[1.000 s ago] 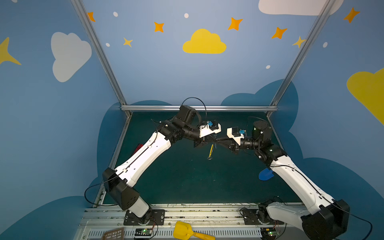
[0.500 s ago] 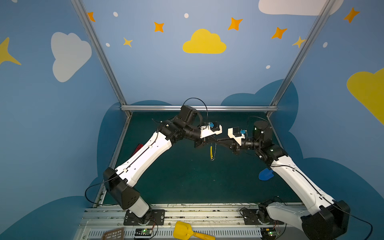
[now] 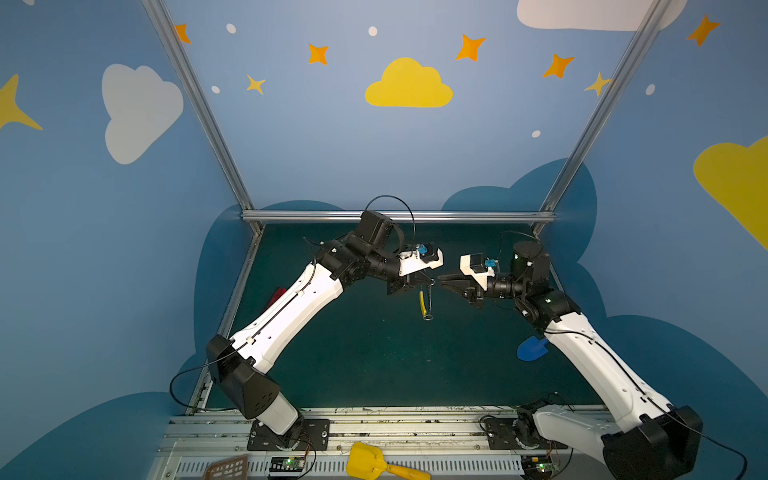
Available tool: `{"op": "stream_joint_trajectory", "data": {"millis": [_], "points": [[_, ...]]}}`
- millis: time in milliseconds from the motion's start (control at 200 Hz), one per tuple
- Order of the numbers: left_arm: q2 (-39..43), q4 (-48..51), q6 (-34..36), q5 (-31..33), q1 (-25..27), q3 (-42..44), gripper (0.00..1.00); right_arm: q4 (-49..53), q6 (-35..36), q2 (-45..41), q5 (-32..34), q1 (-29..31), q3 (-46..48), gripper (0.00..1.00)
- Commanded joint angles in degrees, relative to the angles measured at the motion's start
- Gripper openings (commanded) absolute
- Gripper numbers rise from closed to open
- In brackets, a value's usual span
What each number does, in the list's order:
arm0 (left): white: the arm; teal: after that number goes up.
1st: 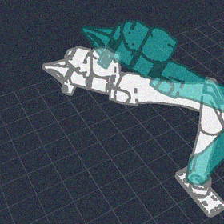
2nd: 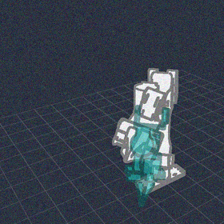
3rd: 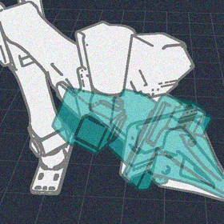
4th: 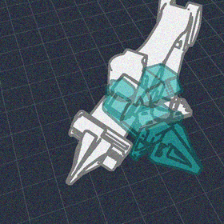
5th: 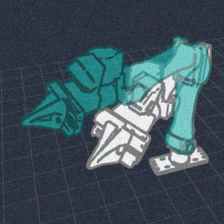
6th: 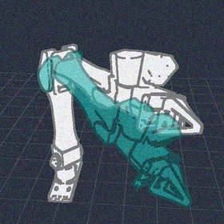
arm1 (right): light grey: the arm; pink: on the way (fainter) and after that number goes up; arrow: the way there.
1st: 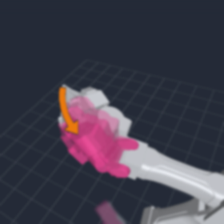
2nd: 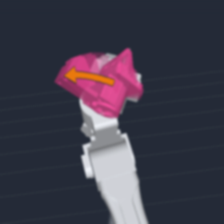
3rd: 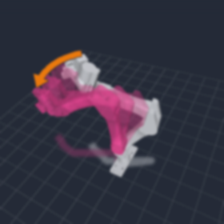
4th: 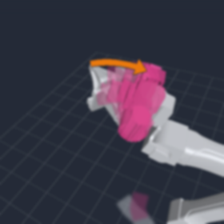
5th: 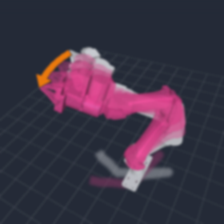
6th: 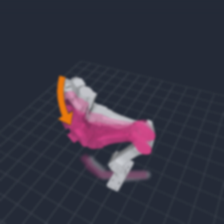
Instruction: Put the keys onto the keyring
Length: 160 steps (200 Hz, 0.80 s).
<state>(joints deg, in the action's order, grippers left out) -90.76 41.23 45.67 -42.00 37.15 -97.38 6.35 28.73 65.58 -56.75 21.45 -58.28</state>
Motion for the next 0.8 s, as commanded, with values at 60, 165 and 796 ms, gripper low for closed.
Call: {"op": "stream_joint_trajectory", "data": {"millis": [60, 165, 796], "points": [[-0.08, 0.08, 0.3, -1.22, -0.14, -0.7, 0.03, -1.57, -1.71, -0.05, -2.03, -0.03, -1.09, 0.18], [-0.12, -0.1, 0.12, -1.38, -0.14, -0.7, 0.03, -1.43, -1.92, 0.7, -2.37, 0.14, -1.61, 0.18], [-0.65, -0.53, 0.11, -2.04, -0.03, -0.89, 0.03, -1.92, -2.07, 2.4, -3.32, 0.87, -2.45, 0.04]]}}
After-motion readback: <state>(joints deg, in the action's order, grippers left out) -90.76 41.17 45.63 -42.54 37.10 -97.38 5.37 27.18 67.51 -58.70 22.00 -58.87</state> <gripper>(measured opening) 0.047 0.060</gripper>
